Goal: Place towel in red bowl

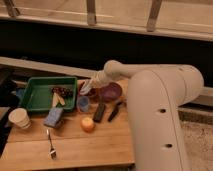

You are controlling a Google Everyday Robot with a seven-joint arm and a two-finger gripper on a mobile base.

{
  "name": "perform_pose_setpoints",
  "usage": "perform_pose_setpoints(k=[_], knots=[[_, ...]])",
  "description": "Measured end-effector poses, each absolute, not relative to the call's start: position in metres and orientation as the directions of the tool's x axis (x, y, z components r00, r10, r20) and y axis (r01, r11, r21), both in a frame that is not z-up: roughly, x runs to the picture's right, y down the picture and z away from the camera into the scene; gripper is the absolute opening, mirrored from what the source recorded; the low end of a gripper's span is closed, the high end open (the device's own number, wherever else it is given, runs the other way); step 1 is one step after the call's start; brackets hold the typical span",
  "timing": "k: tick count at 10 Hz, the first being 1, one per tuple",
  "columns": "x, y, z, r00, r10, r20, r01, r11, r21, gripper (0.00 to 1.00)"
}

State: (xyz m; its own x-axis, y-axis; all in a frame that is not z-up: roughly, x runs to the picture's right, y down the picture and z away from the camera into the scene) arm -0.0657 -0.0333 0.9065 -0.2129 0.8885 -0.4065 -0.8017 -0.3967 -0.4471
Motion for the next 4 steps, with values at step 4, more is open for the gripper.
perform_pose_setpoints(k=[4], knots=[[-0.0676,-0.033,0.9065,-0.211,0.889,-0.407,-0.802,-0.395,-0.449,0.73]])
